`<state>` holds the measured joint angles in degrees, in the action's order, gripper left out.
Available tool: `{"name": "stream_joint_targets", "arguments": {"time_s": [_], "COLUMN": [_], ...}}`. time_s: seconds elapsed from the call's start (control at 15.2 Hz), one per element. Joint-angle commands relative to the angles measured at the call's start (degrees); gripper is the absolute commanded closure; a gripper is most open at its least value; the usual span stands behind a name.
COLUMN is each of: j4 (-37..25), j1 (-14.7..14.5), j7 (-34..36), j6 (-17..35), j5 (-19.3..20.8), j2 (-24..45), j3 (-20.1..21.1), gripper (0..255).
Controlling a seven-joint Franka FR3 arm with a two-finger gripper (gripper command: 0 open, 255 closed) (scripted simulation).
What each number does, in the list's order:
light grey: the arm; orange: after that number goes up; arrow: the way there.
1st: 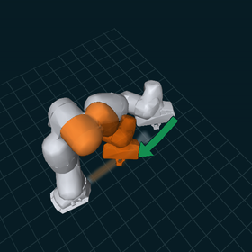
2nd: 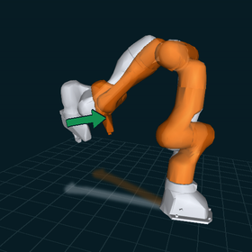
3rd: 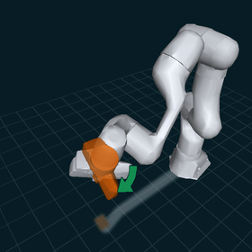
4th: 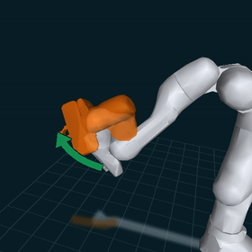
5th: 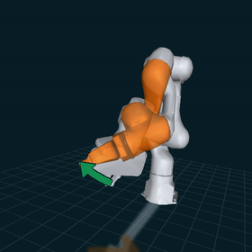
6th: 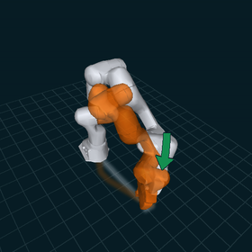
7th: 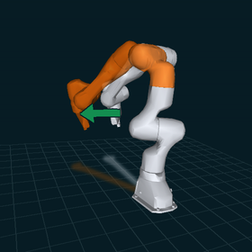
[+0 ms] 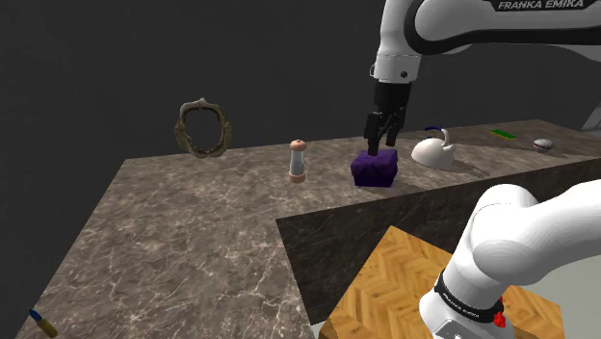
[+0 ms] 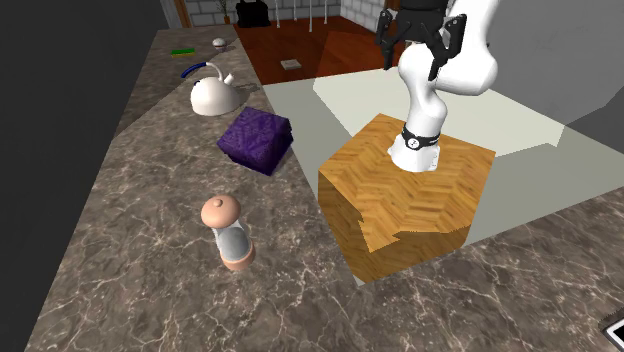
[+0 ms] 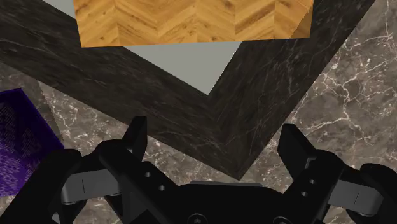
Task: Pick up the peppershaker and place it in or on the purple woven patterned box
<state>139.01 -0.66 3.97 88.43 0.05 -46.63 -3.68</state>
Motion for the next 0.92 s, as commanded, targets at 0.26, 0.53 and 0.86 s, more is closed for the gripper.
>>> {"name": "stream_joint_targets", "arguments": {"time_s": [0.26, 0.53, 0.86], "j4": [-1.94, -5.1, -10.67], "j1": [0.21, 0.38, 0.51], "j7": [-2.43, -4.64, -7.21], "j6": [6.3, 11.88, 17.62], "j5": [2.1, 3.74, 5.13], "j2": [7.78, 15.96, 26.49], "j3": [-1.49, -2.85, -4.37], "gripper": [0, 0, 0]}}
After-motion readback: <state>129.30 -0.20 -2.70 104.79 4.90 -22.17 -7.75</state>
